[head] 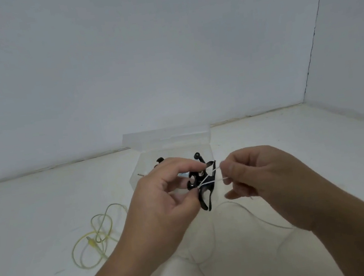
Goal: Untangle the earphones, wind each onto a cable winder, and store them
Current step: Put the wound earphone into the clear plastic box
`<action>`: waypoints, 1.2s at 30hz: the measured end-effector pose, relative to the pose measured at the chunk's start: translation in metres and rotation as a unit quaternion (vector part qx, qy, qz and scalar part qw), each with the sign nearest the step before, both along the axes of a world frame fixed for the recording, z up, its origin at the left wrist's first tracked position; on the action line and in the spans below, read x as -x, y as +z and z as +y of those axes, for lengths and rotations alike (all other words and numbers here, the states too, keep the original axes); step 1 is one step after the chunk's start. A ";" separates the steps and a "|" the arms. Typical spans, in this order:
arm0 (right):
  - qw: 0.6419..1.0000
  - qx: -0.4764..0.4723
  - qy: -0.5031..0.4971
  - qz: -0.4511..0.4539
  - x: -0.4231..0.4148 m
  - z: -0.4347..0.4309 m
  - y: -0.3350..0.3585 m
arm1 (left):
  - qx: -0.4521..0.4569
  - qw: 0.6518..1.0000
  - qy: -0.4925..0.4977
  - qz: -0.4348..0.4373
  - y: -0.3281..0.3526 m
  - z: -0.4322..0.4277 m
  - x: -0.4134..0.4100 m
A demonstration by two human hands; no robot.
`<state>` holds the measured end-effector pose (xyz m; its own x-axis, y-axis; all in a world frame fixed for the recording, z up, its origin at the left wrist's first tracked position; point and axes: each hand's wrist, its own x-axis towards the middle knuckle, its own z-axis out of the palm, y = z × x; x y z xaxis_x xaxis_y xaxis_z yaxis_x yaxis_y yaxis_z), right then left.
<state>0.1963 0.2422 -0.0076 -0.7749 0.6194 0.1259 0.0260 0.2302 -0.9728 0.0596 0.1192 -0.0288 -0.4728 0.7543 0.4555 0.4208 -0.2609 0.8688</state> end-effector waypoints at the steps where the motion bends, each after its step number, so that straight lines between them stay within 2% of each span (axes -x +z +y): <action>1: 0.998 0.048 -0.007 0.026 0.002 0.000 -0.002 | 0.004 1.000 -0.009 -0.005 0.001 -0.001 -0.003; 4: 0.985 0.157 -0.024 0.063 0.007 -0.003 -0.005 | 0.018 0.999 -0.027 -0.015 0.004 -0.004 -0.011; 9: 0.981 0.171 -0.017 0.087 0.009 -0.005 -0.006 | -0.001 0.999 -0.050 0.011 0.005 -0.003 -0.016; 12: 0.986 0.144 -0.030 0.076 0.008 -0.003 -0.005 | -0.001 0.999 -0.052 0.014 0.006 -0.004 -0.016; 16: 0.996 -0.019 -0.090 0.021 0.003 0.003 -0.005 | 0.012 0.997 -0.024 0.071 0.003 -0.003 -0.012; 22: 0.991 0.038 -0.116 0.053 0.001 0.009 -0.003 | 0.025 0.994 -0.044 0.098 0.003 -0.004 -0.011; 27: 0.987 0.023 -0.146 0.054 0.002 0.013 -0.009 | 0.024 0.993 -0.061 0.102 0.001 -0.003 -0.013; 36: 0.989 0.016 -0.141 0.046 0.003 0.014 -0.013 | 0.032 0.992 -0.086 0.084 0.002 -0.003 -0.012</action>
<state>0.1930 0.2563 -0.0208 -0.5574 0.8138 0.1646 -0.0033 0.1960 -0.9806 0.0717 0.1158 -0.0265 -0.2554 0.8473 0.4658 0.5151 -0.2884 0.8071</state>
